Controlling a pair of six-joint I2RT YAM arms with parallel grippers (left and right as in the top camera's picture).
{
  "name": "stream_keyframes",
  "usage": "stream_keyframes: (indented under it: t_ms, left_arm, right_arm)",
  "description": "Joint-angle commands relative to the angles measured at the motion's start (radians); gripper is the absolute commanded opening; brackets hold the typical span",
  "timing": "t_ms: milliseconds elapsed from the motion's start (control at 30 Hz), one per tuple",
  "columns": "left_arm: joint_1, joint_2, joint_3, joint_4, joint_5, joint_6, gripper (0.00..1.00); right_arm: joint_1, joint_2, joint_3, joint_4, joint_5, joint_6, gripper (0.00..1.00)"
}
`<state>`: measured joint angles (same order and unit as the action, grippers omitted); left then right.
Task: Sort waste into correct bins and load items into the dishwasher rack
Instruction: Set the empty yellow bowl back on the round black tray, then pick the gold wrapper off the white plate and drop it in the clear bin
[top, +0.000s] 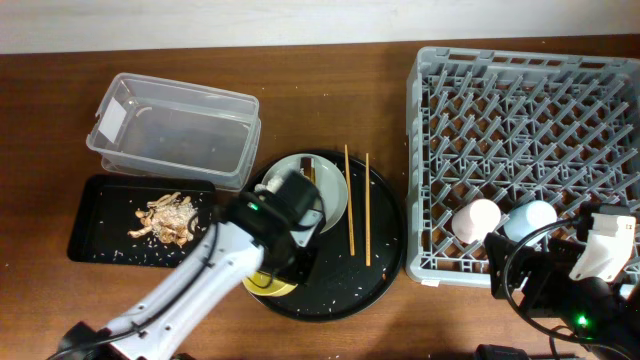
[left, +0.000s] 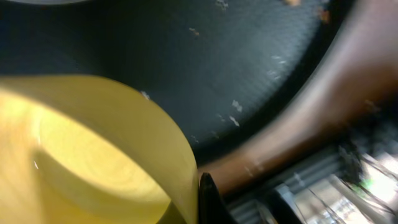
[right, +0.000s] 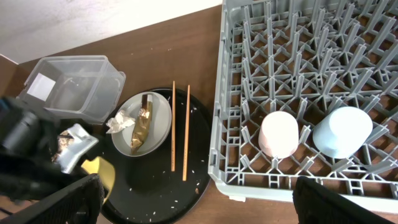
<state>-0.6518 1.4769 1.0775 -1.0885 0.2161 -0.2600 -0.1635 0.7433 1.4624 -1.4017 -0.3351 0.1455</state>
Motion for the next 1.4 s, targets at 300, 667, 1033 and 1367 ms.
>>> stream_keyframes:
  t_ms: [300, 667, 1033, 1367]
  left_arm:
    - [-0.127, 0.004, -0.121, 0.233, -0.134, -0.222, 0.45]
    - [0.001, 0.043, 0.045, 0.364, -0.427, -0.026, 0.68]
    - [0.117, 0.377, 0.045, 0.595, -0.156, 0.068, 0.48]
    - [0.133, 0.294, 0.347, 0.299, -0.200, 0.068, 0.00]
  right_arm:
    - [0.007, 0.002, 0.005, 0.003, -0.005, -0.010, 0.98]
    - [0.007, 0.002, 0.005, 0.003, -0.005, -0.010, 0.98]
    - [0.007, 0.002, 0.005, 0.003, -0.005, -0.010, 0.98]
    - [0.007, 0.002, 0.005, 0.003, -0.005, -0.010, 0.98]
